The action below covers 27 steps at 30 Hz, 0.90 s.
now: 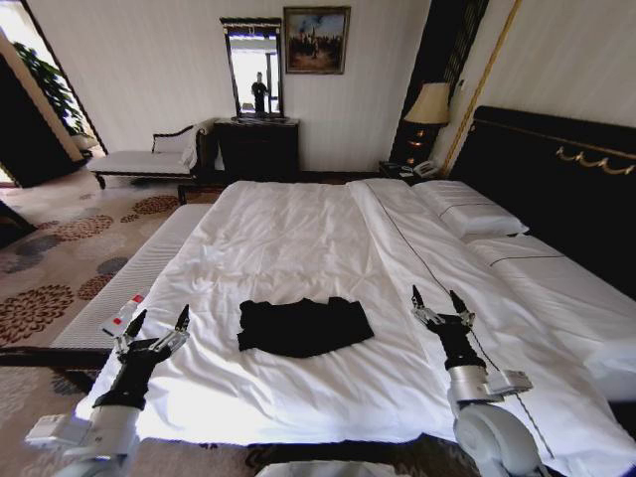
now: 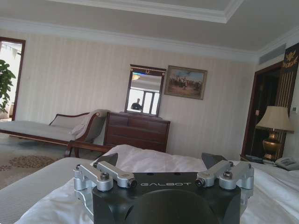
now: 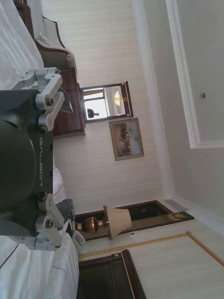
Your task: Fold the clothes on the bed.
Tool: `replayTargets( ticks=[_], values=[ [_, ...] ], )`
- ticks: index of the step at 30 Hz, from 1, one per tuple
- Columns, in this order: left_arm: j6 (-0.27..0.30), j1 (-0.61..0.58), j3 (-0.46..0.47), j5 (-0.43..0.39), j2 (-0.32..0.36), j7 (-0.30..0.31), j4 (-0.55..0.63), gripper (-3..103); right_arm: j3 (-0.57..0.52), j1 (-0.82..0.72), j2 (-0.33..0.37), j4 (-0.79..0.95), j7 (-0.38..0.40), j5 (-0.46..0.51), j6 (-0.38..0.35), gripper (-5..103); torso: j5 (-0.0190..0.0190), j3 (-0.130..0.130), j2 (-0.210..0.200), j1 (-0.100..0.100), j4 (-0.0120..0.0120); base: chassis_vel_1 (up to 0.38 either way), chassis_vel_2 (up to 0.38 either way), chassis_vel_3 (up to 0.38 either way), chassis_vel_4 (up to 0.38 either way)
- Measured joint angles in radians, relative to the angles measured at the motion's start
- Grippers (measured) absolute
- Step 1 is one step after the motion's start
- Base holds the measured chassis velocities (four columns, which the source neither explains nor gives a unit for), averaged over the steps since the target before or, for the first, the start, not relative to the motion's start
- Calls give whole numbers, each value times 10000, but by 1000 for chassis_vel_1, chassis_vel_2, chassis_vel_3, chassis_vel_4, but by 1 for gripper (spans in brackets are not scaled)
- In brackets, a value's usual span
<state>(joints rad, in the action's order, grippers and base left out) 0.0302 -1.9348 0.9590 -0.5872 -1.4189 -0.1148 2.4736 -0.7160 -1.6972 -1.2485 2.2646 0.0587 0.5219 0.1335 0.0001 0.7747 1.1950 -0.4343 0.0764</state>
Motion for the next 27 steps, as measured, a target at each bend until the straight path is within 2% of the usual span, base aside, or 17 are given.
replayTargets(
  ticks=[10, 27],
  values=[
    [-62, -70, 29, 85, -179, 8, -109, 100, 54, 3, -422, -202, -217, -93, 190, 100, -1, 0, 0, 0, 0, 0, 0, 0, 0],
    [-199, 22, -4, 176, -26, 13, -409, 100, 103, 109, -657, -423, -244, -193, 184, 100, -2, 0, 1, 0, 0, 0, 0, 0, 0]
  ],
)
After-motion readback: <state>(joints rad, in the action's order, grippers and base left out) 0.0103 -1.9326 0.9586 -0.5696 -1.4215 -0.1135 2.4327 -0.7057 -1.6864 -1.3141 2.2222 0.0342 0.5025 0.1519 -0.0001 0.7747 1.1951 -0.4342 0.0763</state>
